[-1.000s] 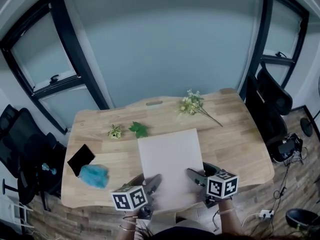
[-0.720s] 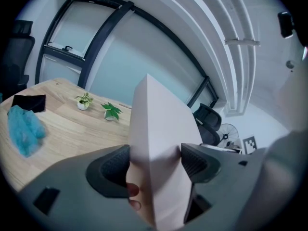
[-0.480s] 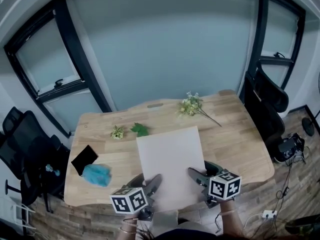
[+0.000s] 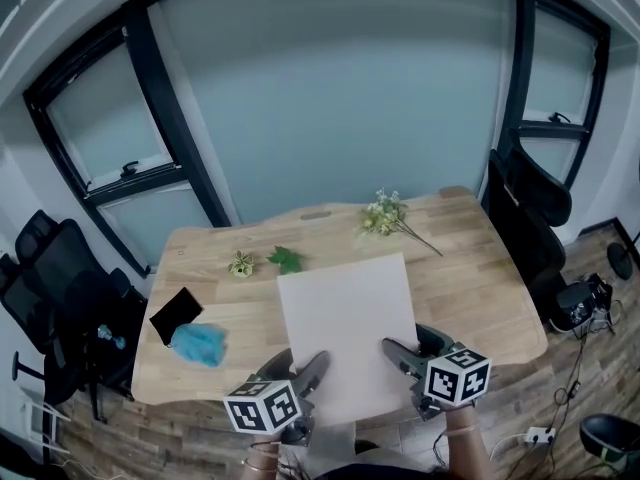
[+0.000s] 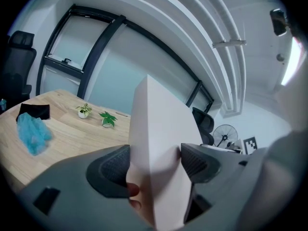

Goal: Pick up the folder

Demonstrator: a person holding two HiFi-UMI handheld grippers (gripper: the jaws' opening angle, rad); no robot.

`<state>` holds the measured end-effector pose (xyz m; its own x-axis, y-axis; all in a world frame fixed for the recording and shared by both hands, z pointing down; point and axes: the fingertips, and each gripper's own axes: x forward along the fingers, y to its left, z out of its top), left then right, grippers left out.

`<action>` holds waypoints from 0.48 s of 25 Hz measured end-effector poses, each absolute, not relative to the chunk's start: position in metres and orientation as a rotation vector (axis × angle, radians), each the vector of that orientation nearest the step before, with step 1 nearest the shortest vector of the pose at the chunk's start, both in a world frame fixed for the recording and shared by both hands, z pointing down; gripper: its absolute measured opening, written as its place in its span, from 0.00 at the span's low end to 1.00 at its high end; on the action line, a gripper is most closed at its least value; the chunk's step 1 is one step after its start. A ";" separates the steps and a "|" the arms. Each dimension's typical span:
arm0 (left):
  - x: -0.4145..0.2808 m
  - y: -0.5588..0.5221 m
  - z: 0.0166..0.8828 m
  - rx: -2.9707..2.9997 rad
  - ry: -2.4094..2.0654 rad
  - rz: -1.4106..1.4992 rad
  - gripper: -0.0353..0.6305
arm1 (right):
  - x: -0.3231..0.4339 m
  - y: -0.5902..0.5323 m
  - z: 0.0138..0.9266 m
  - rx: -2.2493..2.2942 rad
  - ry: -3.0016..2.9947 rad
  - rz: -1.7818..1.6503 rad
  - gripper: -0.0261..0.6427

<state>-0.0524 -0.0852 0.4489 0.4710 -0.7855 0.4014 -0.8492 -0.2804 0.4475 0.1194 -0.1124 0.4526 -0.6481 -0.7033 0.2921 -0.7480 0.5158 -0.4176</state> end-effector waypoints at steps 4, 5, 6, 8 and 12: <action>-0.051 -0.076 0.440 2.121 -1.365 0.125 0.55 | 0.123 -0.103 0.445 1.285 -2.678 0.779 0.52; -0.050 -0.074 0.437 2.124 -1.368 0.123 0.55 | 0.124 -0.101 0.442 1.286 -2.684 0.771 0.52; -0.049 -0.072 0.435 2.127 -1.370 0.121 0.55 | 0.124 -0.099 0.440 1.287 -2.688 0.764 0.52; -0.048 -0.068 0.432 2.128 -1.375 0.117 0.55 | 0.126 -0.095 0.436 1.288 -2.698 0.750 0.52; -0.047 -0.061 0.427 2.122 -1.386 0.107 0.55 | 0.127 -0.089 0.430 1.290 -2.710 0.737 0.52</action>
